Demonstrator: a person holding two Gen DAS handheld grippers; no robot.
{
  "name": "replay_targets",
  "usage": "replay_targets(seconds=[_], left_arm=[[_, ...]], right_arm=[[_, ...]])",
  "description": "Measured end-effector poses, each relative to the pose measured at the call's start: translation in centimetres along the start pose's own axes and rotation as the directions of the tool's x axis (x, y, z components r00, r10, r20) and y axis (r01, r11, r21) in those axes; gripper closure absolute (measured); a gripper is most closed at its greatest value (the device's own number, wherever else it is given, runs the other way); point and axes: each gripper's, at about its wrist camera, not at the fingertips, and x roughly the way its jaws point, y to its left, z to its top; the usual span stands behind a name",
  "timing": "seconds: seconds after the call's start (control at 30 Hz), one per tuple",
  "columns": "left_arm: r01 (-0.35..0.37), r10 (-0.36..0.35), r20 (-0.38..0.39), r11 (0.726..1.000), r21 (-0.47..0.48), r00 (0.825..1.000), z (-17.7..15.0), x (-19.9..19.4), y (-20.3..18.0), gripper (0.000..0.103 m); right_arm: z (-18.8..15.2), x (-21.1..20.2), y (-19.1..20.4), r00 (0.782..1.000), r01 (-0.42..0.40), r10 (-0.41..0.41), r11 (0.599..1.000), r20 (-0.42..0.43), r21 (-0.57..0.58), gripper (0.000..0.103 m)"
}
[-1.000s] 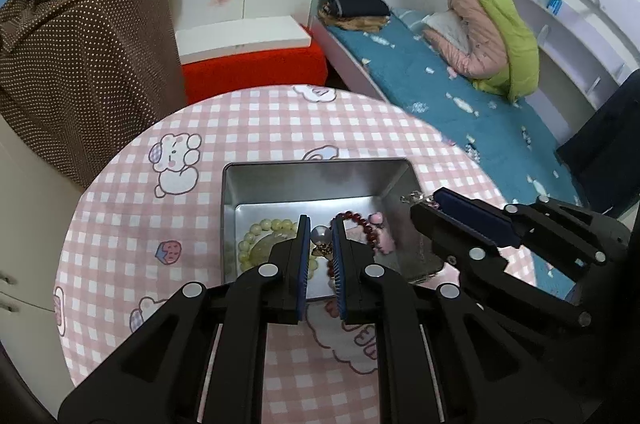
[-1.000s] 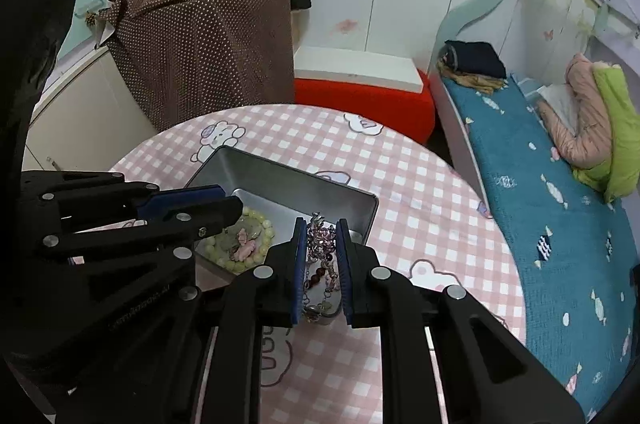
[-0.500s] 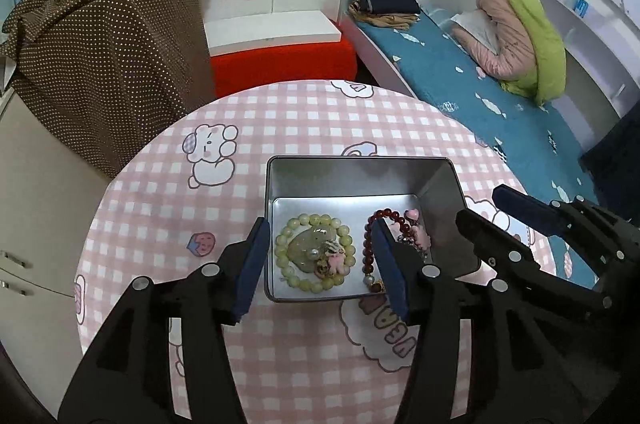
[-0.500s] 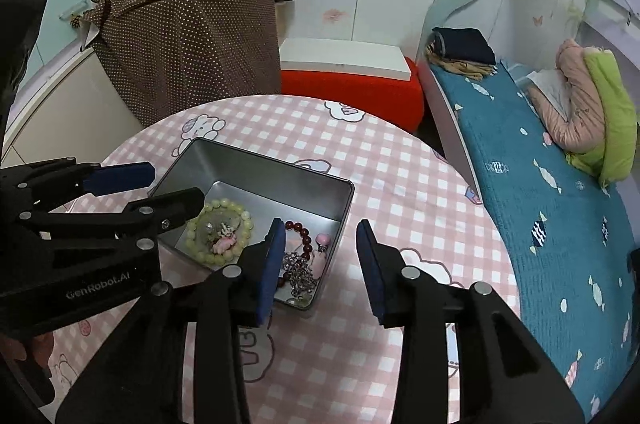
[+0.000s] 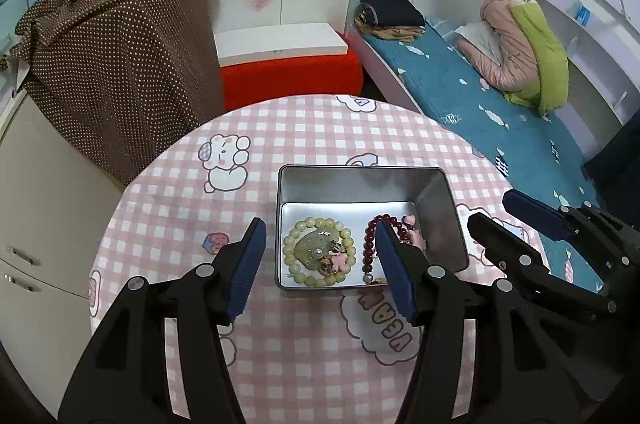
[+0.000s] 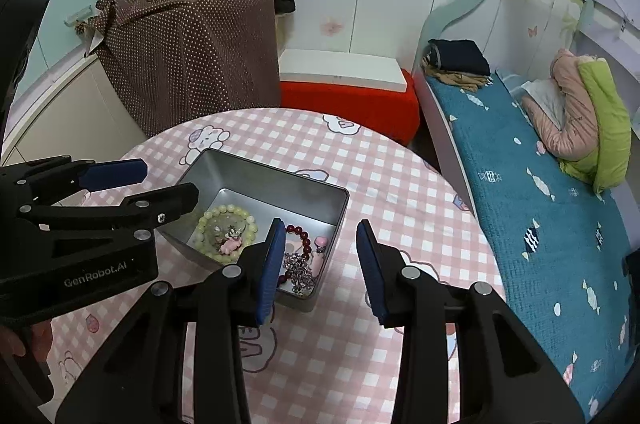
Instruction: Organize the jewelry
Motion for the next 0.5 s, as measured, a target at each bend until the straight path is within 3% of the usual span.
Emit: replay_targets(seconds=[0.5], left_arm=[[-0.027, 0.026, 0.114, 1.000, 0.008, 0.993, 0.1, -5.7, -1.2, 0.036]], right_arm=[[0.6, -5.4, 0.1, 0.992, 0.042, -0.041, 0.999, 0.122, -0.005, 0.056]])
